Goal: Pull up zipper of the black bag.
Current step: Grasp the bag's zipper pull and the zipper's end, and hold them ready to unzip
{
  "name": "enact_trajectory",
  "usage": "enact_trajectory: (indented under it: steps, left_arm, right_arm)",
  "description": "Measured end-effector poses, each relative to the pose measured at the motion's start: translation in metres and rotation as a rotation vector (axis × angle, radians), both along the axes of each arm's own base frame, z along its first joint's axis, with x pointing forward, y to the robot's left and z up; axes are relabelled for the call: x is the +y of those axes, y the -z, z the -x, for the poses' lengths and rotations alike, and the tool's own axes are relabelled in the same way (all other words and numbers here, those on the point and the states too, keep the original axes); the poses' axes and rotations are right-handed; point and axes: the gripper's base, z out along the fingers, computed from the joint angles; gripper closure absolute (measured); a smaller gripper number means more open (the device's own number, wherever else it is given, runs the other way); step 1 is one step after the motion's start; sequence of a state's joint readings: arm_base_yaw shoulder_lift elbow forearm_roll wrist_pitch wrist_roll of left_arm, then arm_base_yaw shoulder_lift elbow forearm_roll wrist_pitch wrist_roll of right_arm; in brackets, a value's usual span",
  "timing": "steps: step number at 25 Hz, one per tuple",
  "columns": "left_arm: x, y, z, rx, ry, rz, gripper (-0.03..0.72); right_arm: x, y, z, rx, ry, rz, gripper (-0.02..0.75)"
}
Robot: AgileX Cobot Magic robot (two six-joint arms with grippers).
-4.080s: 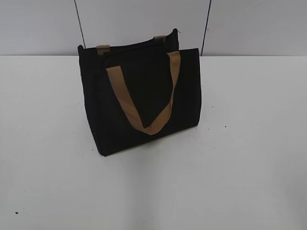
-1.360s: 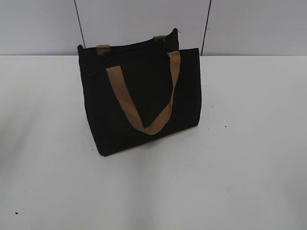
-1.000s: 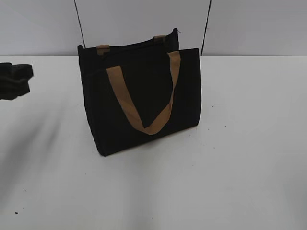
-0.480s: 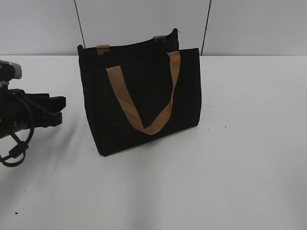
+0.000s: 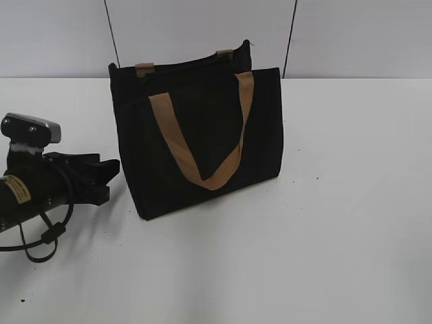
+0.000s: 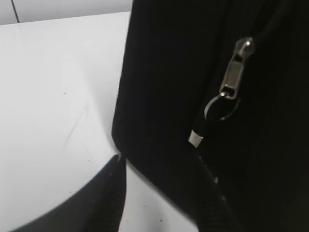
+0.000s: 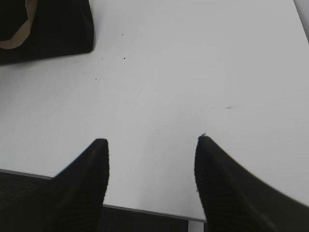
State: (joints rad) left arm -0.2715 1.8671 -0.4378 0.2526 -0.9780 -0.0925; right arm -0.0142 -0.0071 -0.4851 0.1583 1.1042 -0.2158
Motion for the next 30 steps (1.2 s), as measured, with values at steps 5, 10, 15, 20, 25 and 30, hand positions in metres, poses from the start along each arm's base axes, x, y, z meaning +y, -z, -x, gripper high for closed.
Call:
enact_trajectory:
  steps: [5,10,15,20,25,30]
  left_arm:
    - [-0.004,0.012,0.001,-0.002,0.039,0.013,0.340]
    - [-0.009,0.010,-0.005,-0.031,0.090,0.019,0.340]
    - [-0.015,0.012,-0.011,-0.038,0.129,0.018,0.340]
    - [-0.022,0.015,-0.018,-0.049,0.154,0.019,0.340]
    - [-0.026,0.020,-0.028,-0.048,0.162,0.012,0.340]
    - [-0.026,0.019,-0.037,-0.046,0.142,0.001,0.344]
  right_arm:
    - [0.000,0.000,0.000,0.000,0.000,0.000,0.301]
    - [0.000,0.000,0.000,0.001,0.000,0.000,0.301]
    - [0.000,0.000,0.000,0.001,0.000,0.000,0.301]
    - [0.000,0.000,0.000,0.001,0.000,0.000,0.301]
    - [0.000,0.000,0.000,0.001,0.000,0.000,0.301]
    - [0.000,0.000,0.000,0.001,0.000,0.000,0.301]
